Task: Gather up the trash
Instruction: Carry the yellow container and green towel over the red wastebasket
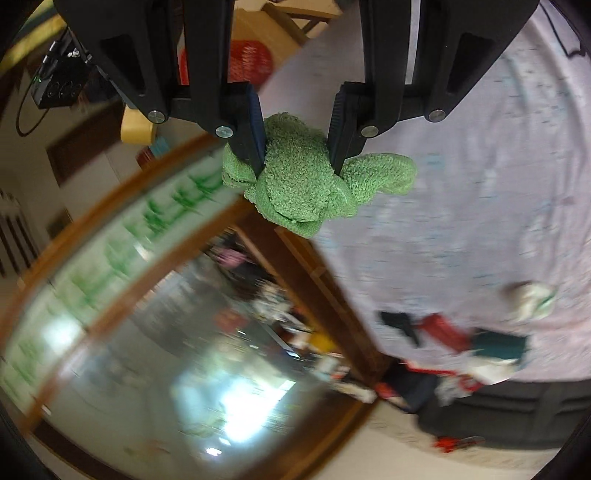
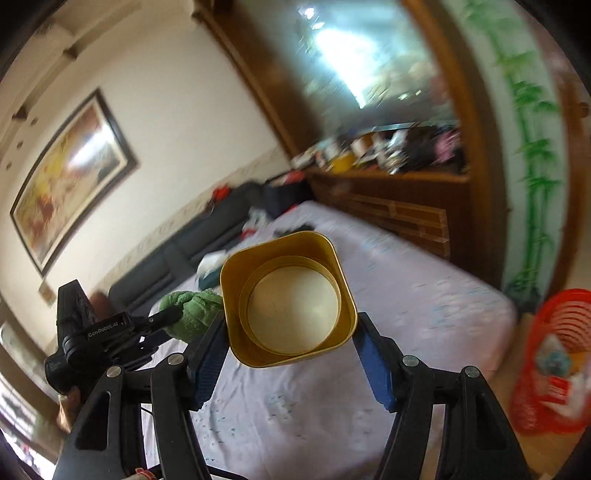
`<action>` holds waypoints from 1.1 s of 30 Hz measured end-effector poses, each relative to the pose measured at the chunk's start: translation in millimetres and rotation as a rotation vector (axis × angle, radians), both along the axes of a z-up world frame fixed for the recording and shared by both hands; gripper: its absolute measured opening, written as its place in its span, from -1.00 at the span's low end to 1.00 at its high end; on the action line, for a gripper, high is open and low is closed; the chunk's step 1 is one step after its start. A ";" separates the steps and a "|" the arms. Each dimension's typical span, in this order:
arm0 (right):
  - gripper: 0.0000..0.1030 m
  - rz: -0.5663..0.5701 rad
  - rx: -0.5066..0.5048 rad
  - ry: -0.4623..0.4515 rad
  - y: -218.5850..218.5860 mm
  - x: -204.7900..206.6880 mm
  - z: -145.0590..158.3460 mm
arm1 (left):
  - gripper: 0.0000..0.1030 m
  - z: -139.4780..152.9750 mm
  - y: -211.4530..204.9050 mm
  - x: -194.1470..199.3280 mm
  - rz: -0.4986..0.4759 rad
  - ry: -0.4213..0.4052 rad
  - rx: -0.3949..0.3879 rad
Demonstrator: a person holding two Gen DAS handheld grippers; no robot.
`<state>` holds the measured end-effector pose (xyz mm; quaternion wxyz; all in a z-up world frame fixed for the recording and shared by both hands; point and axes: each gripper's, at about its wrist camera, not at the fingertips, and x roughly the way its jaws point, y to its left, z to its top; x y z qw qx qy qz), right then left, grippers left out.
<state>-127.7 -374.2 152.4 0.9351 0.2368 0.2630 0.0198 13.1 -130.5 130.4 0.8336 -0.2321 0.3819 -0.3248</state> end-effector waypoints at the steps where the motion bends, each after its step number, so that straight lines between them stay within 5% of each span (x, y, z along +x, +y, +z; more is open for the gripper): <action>1: 0.37 -0.026 -0.002 -0.008 -6.4 -10.5 5.0 | -0.44 4.7 -9.6 -4.2 -0.030 -0.004 -0.009; 11: 0.38 -0.228 0.014 -0.057 -58.4 -92.6 36.6 | -0.44 19.4 -81.0 -55.9 -0.267 -0.022 -0.042; 33: 0.38 -0.398 0.038 -0.074 -94.8 -152.3 41.7 | -0.44 5.3 -114.1 -94.6 -0.458 0.003 -0.046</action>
